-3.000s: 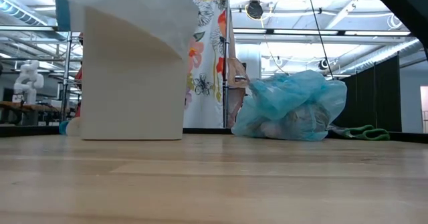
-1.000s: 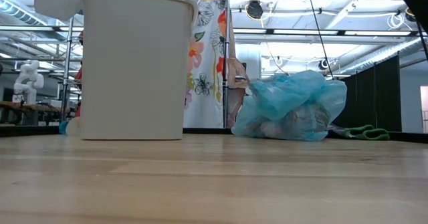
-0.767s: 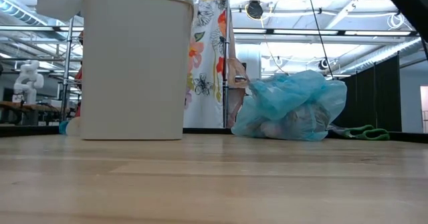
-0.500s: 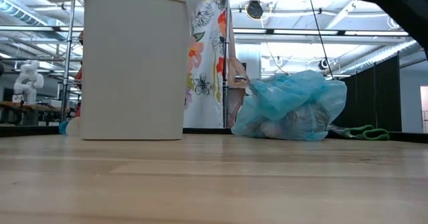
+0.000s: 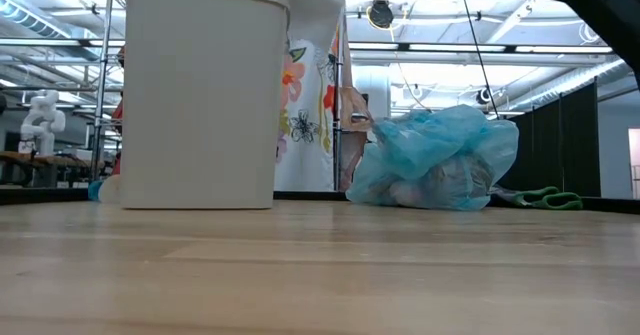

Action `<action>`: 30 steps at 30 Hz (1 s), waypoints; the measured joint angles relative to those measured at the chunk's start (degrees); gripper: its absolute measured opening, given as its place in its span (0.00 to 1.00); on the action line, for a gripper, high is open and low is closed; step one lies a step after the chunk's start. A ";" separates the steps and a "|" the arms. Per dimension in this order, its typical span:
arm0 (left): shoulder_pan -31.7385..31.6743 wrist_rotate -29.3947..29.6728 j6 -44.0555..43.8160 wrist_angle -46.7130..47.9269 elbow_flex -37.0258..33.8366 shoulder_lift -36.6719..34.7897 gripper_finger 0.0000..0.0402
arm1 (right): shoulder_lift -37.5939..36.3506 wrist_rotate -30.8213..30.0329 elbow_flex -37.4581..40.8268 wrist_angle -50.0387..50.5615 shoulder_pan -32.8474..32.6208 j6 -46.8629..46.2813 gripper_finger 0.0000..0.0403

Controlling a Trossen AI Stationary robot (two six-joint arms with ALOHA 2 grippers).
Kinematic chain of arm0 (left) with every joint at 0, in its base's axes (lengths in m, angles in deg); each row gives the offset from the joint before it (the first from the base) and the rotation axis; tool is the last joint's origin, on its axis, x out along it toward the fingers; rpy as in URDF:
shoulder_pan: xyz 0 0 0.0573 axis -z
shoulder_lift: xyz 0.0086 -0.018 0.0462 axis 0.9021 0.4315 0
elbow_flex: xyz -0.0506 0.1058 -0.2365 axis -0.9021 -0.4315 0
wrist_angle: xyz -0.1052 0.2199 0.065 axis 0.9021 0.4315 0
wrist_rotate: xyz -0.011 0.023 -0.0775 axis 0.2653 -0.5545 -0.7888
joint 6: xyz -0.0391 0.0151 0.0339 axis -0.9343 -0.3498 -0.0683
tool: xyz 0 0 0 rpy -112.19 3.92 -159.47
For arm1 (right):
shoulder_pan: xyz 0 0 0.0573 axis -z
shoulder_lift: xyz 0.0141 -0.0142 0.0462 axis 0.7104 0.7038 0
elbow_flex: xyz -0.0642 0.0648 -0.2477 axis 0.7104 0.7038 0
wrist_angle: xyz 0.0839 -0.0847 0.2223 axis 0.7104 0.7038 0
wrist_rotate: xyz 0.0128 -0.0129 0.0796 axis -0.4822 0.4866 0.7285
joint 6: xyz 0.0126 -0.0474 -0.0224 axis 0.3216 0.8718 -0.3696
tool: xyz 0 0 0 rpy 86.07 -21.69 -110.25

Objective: Place trash/remove bag and relplace
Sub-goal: Put the white trash bag into the white trash bin

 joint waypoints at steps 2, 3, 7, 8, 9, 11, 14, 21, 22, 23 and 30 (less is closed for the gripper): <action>0.00 0.00 0.00 0.22 -0.02 -0.99 0.00 | -0.73 0.65 0.00 1.11 -1.01 0.51 0.00; 0.00 0.02 0.00 0.26 -0.02 -1.37 0.00 | -0.86 1.18 0.00 1.36 -1.53 0.92 0.00; 0.04 0.00 -0.03 2.06 -0.02 -3.20 0.00 | -1.77 1.58 0.02 3.55 -3.99 3.31 0.00; 0.04 0.02 -0.02 3.50 -0.02 -3.61 0.00 | -2.11 1.58 0.02 4.79 -4.63 3.95 0.00; 0.04 0.05 -0.04 4.83 -0.02 -3.94 0.00 | -2.44 1.56 0.02 6.57 -5.33 4.91 0.00; 0.04 0.56 -0.03 8.23 0.09 -4.83 0.00 | -3.17 1.06 0.02 10.48 -6.59 7.95 0.00; 0.04 1.58 -0.02 17.08 0.04 -6.13 0.00 | -4.77 -3.08 0.02 17.67 -8.20 10.95 0.00; 0.00 9.96 -0.07 39.57 -0.04 -7.71 0.00 | -9.77 -12.71 0.02 32.09 -10.77 10.93 0.00; 0.00 11.14 -0.07 41.15 -0.04 -7.79 0.00 | -10.26 -14.33 0.02 33.10 -11.18 10.83 0.00; 0.00 12.41 -0.04 42.28 -0.04 -7.90 0.00 | -10.93 -16.31 0.02 34.21 -11.56 10.70 0.00; 0.00 13.55 -0.07 44.96 -0.04 -10.60 0.00 | -17.05 -31.86 0.02 54.71 -13.06 1.67 0.00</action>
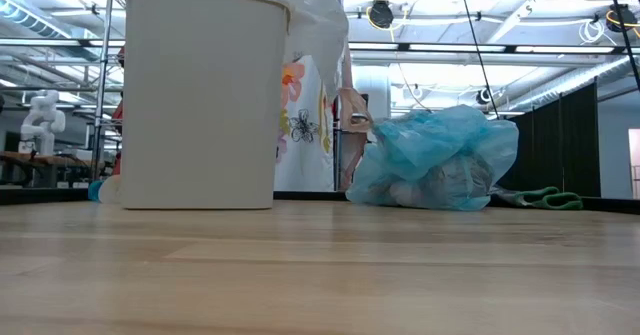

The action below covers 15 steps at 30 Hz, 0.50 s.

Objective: Place trash/remove bag and relplace
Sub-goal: Put the white trash bag into the white trash bin

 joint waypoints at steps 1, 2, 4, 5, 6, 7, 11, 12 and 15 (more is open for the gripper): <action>0.00 -0.04 -0.02 0.56 0.00 -0.55 0.00 | -0.70 -0.17 0.00 3.79 0.50 -3.24 0.00; 0.00 -0.05 -0.02 0.70 0.00 -1.16 0.00 | -1.34 0.17 0.00 7.43 1.03 -7.06 0.00; 0.00 -0.07 -0.13 0.72 0.00 -2.73 0.00 | -1.76 0.83 0.00 15.35 2.40 -15.23 0.00; 0.00 -0.06 -0.84 0.76 0.00 -3.55 0.00 | -1.75 2.04 0.00 18.38 3.26 -18.46 0.00; 0.00 0.00 -2.14 0.71 0.00 -4.16 0.00 | -1.52 3.68 0.00 20.76 4.22 -20.64 0.00; 0.00 0.18 -3.23 0.68 0.02 -4.78 0.00 | -0.90 5.22 0.02 21.94 5.18 -21.81 0.00; 0.00 0.30 -4.43 0.77 0.04 -6.42 0.00 | 1.89 12.98 0.02 16.29 8.84 -20.67 0.00; 0.00 0.30 -4.47 1.02 0.04 -6.58 0.00 | 2.67 16.17 0.02 12.67 9.60 -19.45 0.00; 0.00 0.30 -5.32 2.15 0.04 -6.72 0.00 | 5.13 27.48 0.02 -0.74 11.13 -15.62 0.00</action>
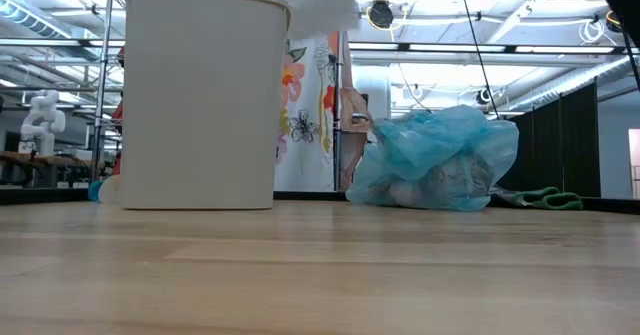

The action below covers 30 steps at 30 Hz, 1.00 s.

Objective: Place trash/remove bag and relplace
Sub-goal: Put the white trash bag into the white trash bin

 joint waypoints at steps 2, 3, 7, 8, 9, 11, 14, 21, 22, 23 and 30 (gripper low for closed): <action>0.00 -0.02 -1.18 1.40 0.00 0.00 0.00 | 1.60 6.49 0.00 -9.98 0.26 1.93 0.00; 0.00 0.00 -1.83 1.95 0.00 0.00 0.00 | 2.29 8.78 0.00 -14.81 0.39 2.17 0.00; 0.00 -0.02 -2.16 3.44 0.00 0.47 0.00 | 4.93 17.32 -0.02 -27.39 0.41 2.16 0.00; 0.00 -0.04 -2.18 3.91 0.00 0.52 0.00 | 5.84 17.92 -0.02 -29.22 0.23 2.07 0.00; 0.00 -0.04 -2.18 4.07 -0.02 0.55 0.00 | 6.57 17.90 -0.02 -30.58 -0.13 2.11 0.00; 0.00 -0.08 -2.18 4.04 -0.04 0.72 0.00 | 8.30 17.48 -0.02 -30.38 -0.57 2.20 0.00; 0.00 -0.13 -2.15 4.23 -0.04 0.74 0.00 | 10.79 17.13 0.00 -26.21 -0.84 1.01 0.00; 0.00 -0.41 -2.16 5.96 -0.04 0.74 0.00 | 12.17 0.37 0.07 -30.52 -0.42 10.08 0.00; 0.00 -0.41 -2.16 5.97 -0.04 0.74 0.00 | 11.87 0.93 0.07 -33.63 -0.27 11.69 0.00; 0.00 -0.43 -2.15 5.99 -0.04 0.74 0.00 | 11.58 2.22 0.07 -35.87 -0.11 12.91 0.00; 0.00 -2.60 -2.17 6.67 -0.04 0.72 0.00 | 10.01 13.83 0.01 -23.20 -0.74 8.98 0.00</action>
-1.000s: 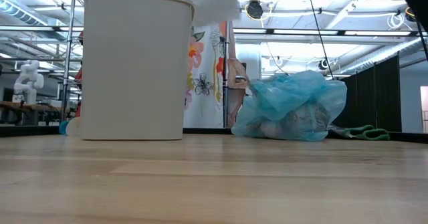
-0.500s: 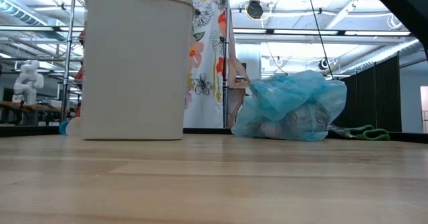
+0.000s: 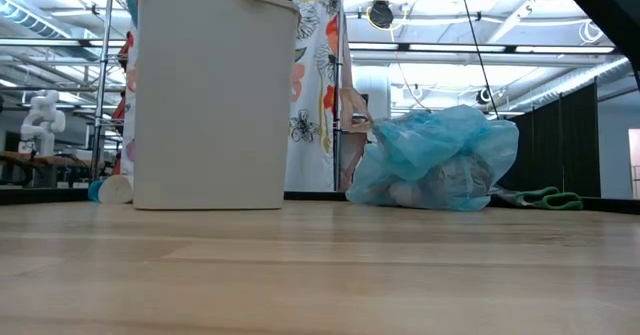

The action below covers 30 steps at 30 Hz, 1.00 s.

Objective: Place trash/remove bag and relplace
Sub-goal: Put the white trash bag into the white trash bin

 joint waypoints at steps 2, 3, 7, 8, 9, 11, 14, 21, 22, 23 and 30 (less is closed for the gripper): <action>0.00 -0.68 0.00 0.47 0.00 0.00 0.00 | -0.03 2.01 0.03 6.02 -0.37 -0.63 0.00; 0.00 -0.95 -0.02 0.64 0.00 0.00 0.00 | -0.33 2.48 0.03 9.06 -0.50 -0.92 0.00; 0.00 -3.52 -3.64 5.11 0.02 -0.02 0.00 | -2.25 2.41 -0.01 16.35 -0.32 -1.16 0.00; 0.00 -4.26 -5.66 7.23 0.02 -0.02 0.00 | -3.05 2.38 0.00 16.47 -0.25 -0.83 0.00; 0.00 -5.04 -7.57 9.45 0.02 -0.01 0.00 | -3.91 2.19 0.03 16.86 -0.24 -0.48 0.00; 0.00 -5.77 -10.41 13.12 0.00 0.00 0.00 | -6.21 2.45 0.03 16.66 -0.34 0.29 0.00; 0.00 -7.54 -11.96 15.67 0.00 0.02 0.00 | -9.42 2.67 -0.05 16.47 -0.43 2.77 0.00; 0.00 -20.31 -15.87 15.37 -0.31 1.82 0.00 | -14.30 7.22 -0.04 18.27 0.27 6.57 0.00; 0.02 -22.45 -17.50 15.53 -0.69 2.37 0.00 | -14.53 7.09 -0.06 18.54 0.36 7.66 0.00; 0.02 -24.37 -18.82 16.13 -1.10 2.97 0.00 | -14.79 7.03 -0.06 18.95 0.41 8.99 0.00; 0.07 -29.41 -26.71 30.18 -3.18 8.82 0.00 | -15.87 5.34 -0.04 17.55 1.86 13.23 0.00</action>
